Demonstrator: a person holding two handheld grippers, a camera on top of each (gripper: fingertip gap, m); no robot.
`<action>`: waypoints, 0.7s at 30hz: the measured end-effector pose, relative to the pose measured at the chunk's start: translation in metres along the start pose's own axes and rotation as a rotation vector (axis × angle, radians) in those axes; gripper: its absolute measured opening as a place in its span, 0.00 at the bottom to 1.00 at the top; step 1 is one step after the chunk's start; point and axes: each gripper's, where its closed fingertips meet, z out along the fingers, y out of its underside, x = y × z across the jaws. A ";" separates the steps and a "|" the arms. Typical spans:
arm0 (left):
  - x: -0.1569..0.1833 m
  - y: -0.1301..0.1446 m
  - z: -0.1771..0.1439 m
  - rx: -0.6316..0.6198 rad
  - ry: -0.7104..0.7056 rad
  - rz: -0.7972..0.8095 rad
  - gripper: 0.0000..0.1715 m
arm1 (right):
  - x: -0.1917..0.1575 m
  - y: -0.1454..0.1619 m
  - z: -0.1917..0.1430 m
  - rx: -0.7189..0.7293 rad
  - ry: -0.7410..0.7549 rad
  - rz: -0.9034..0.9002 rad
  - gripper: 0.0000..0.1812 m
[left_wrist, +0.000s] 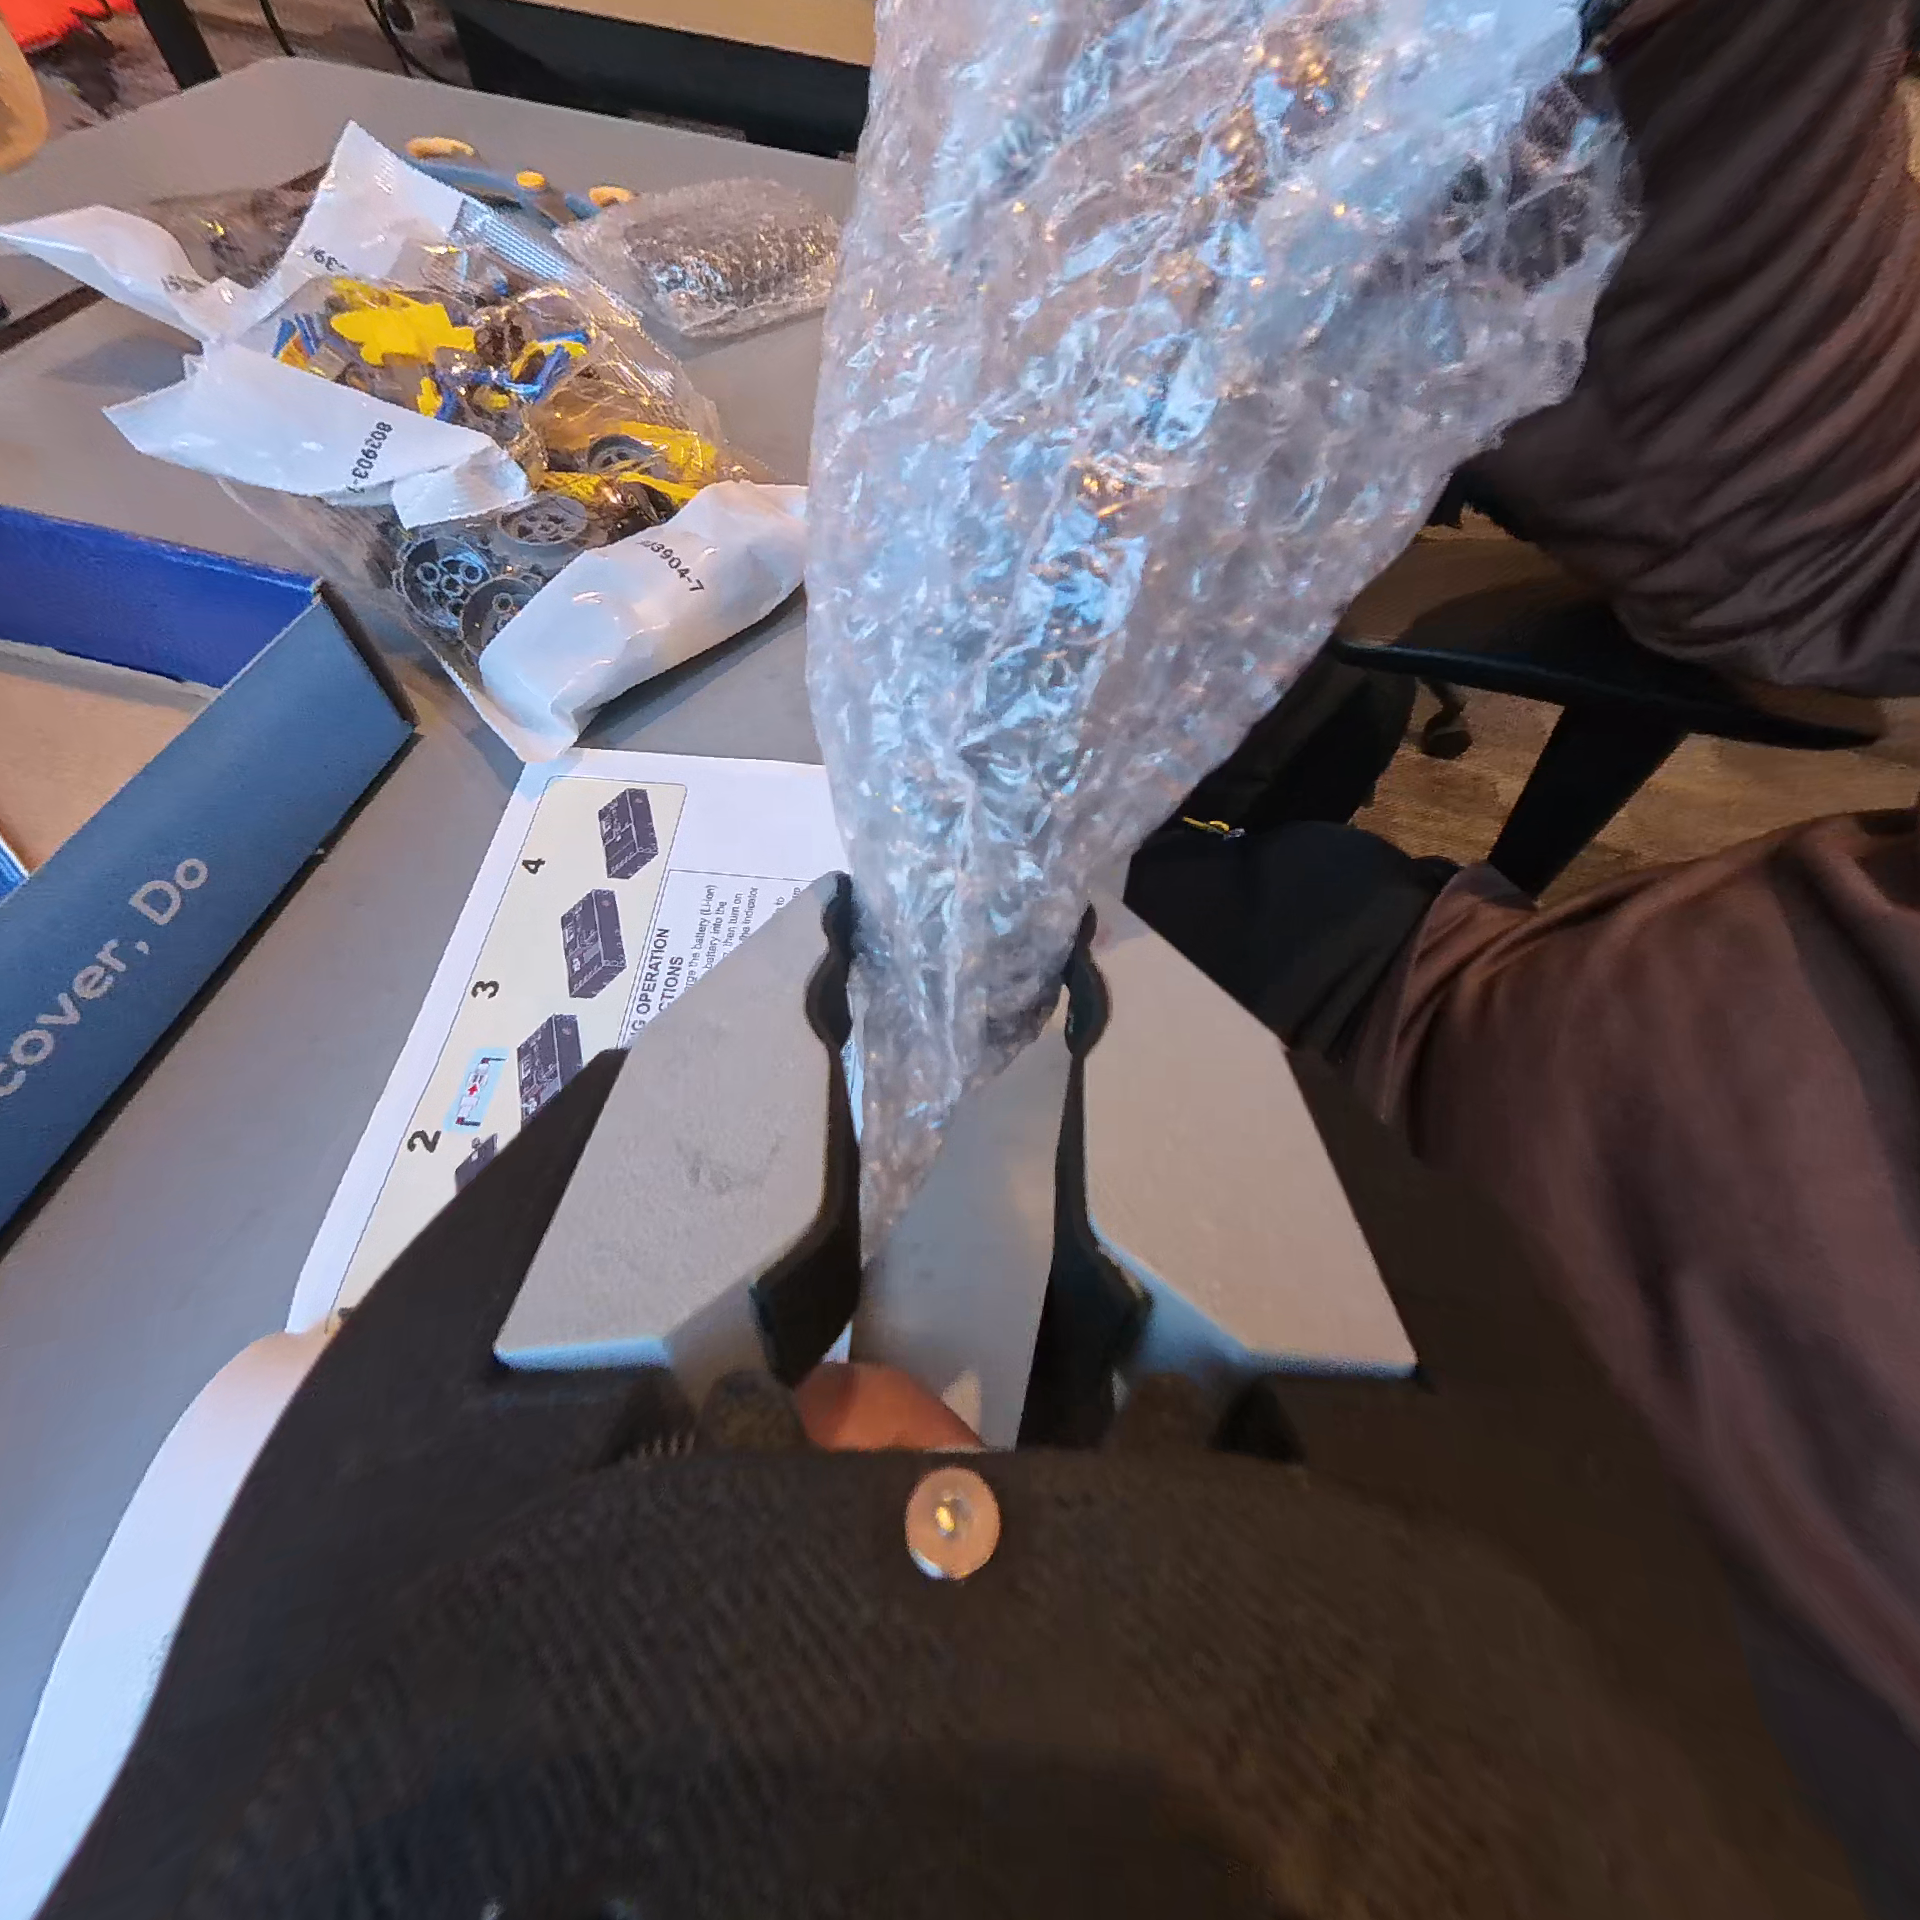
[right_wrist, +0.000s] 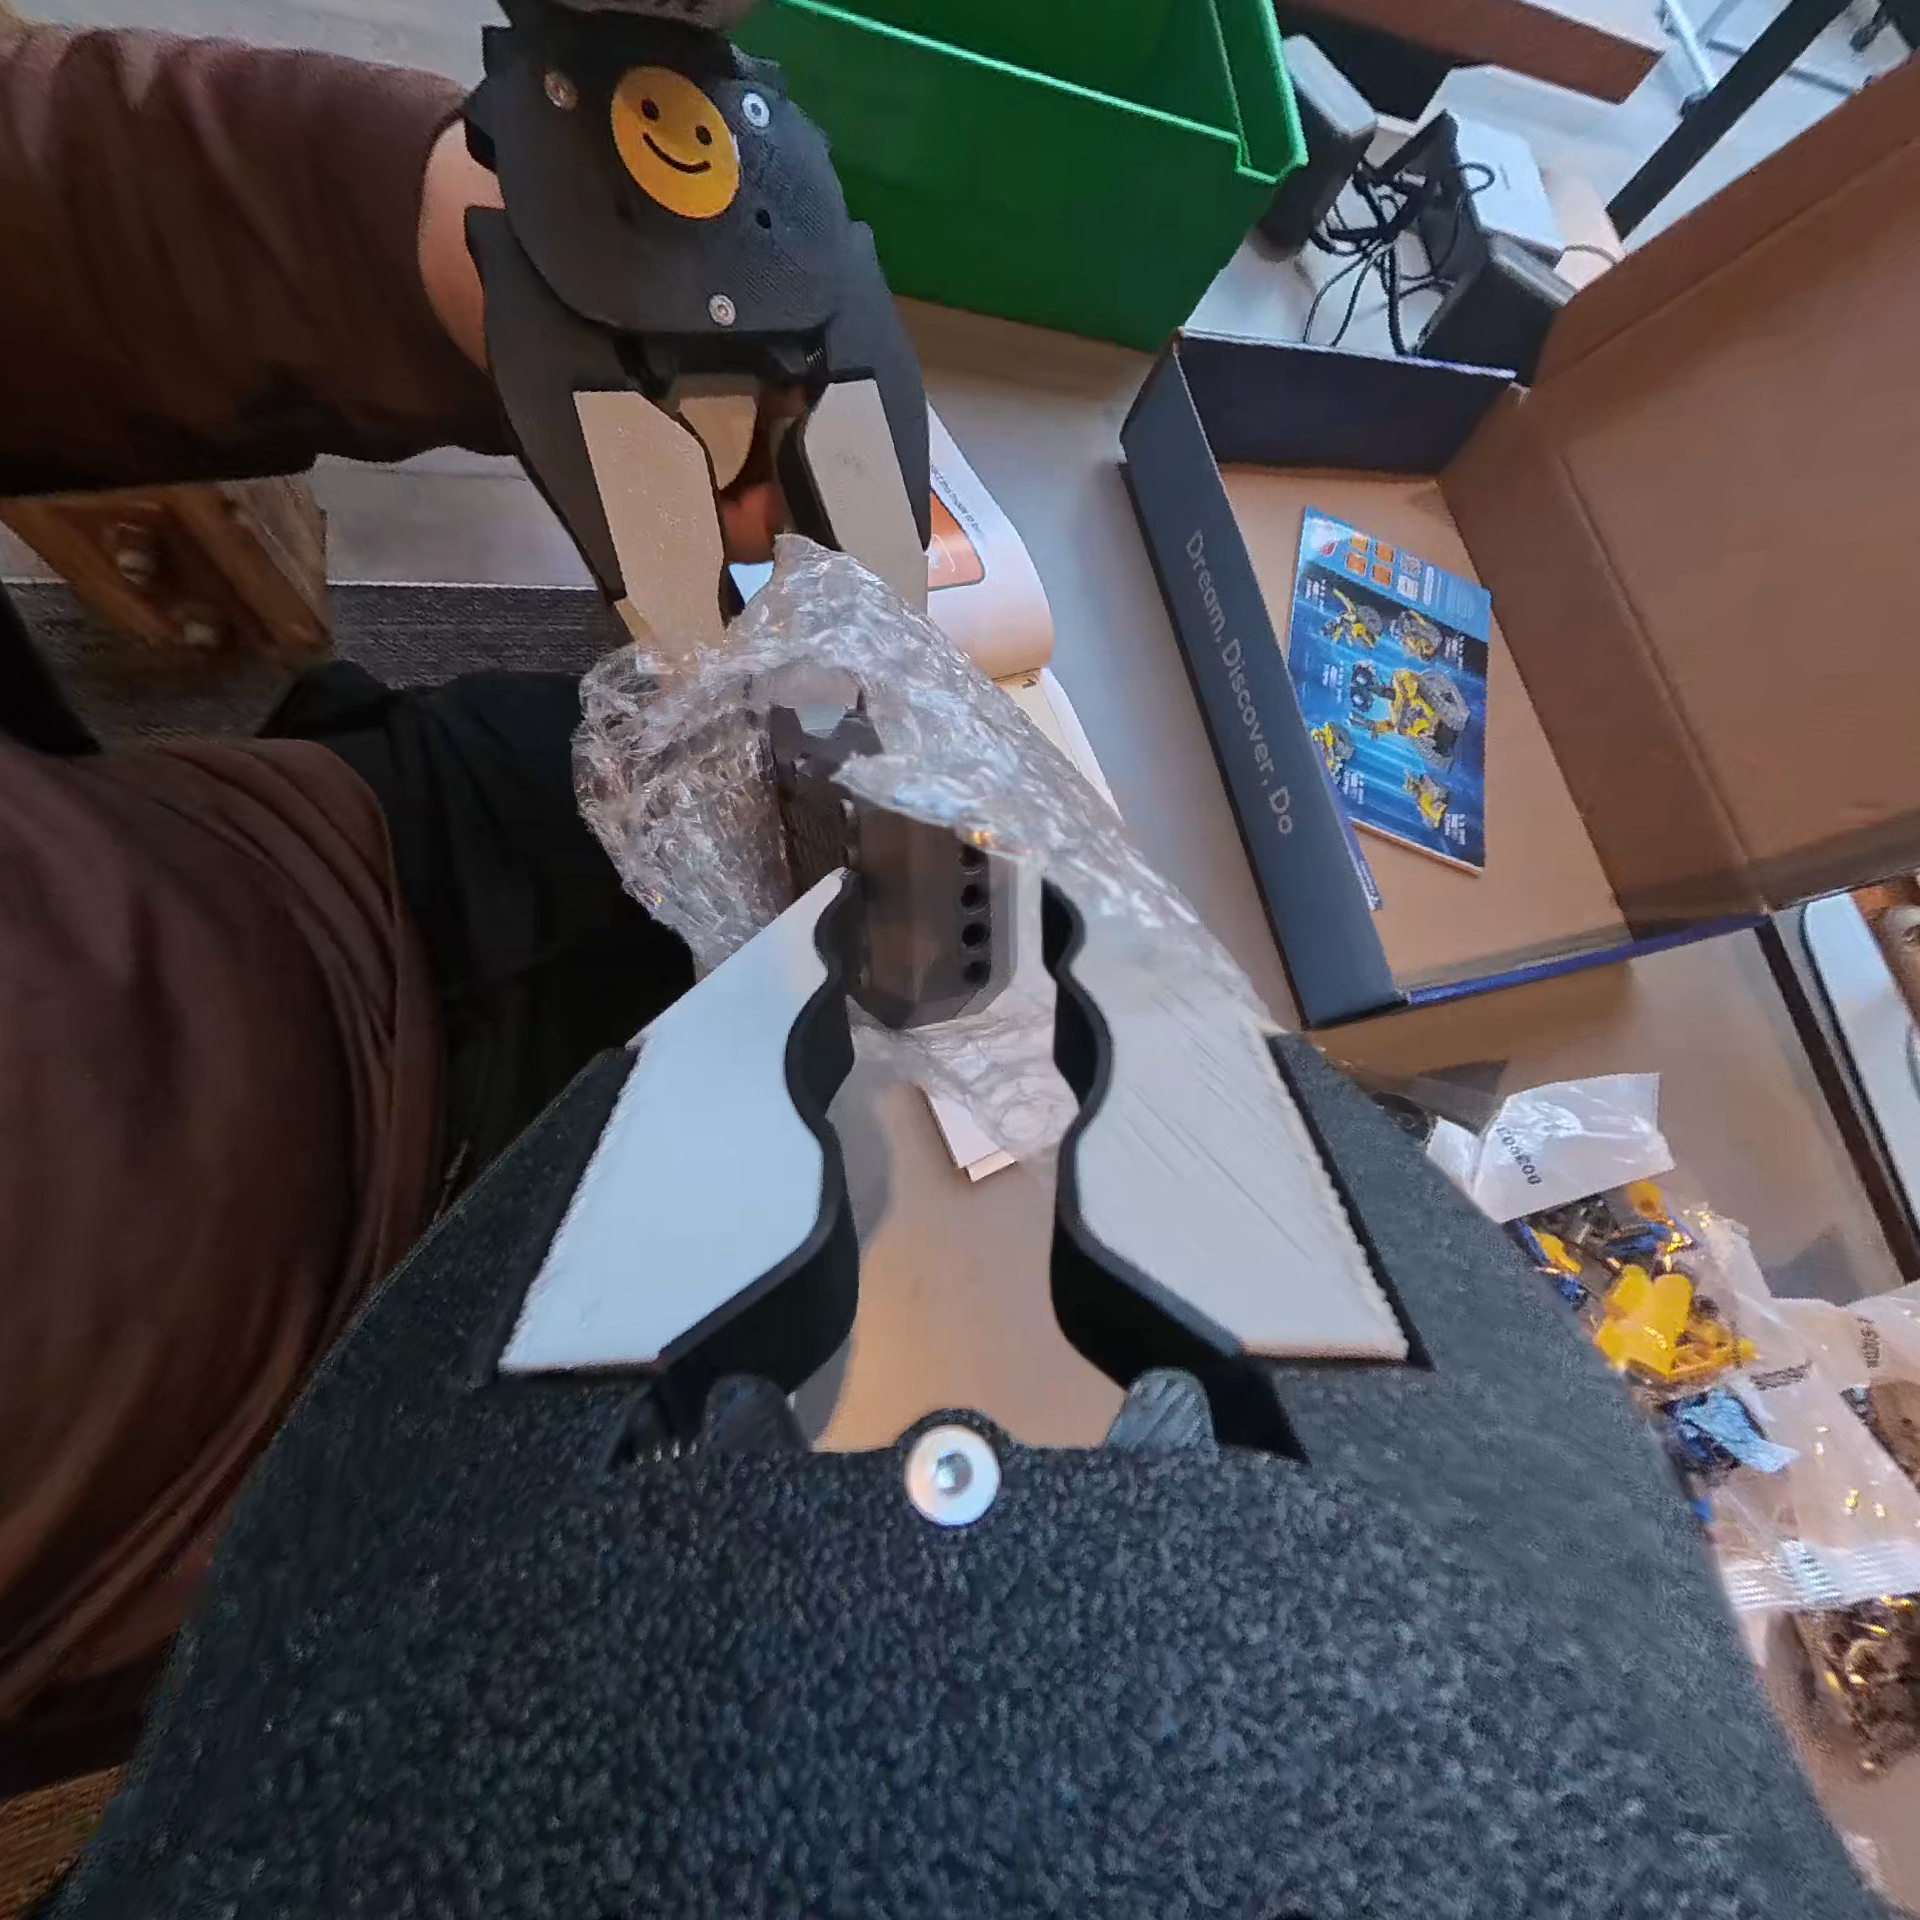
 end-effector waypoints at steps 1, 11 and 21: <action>0.001 0.000 -0.001 -0.001 0.002 0.005 0.21 | -0.001 -0.001 0.000 0.006 0.003 -0.019 0.18; -0.002 0.000 0.000 -0.008 -0.031 0.050 0.22 | -0.011 0.000 -0.002 0.021 -0.048 -0.044 0.22; 0.005 -0.005 0.004 -0.008 -0.037 0.076 0.22 | -0.012 0.006 0.013 -0.047 -0.001 -0.122 0.22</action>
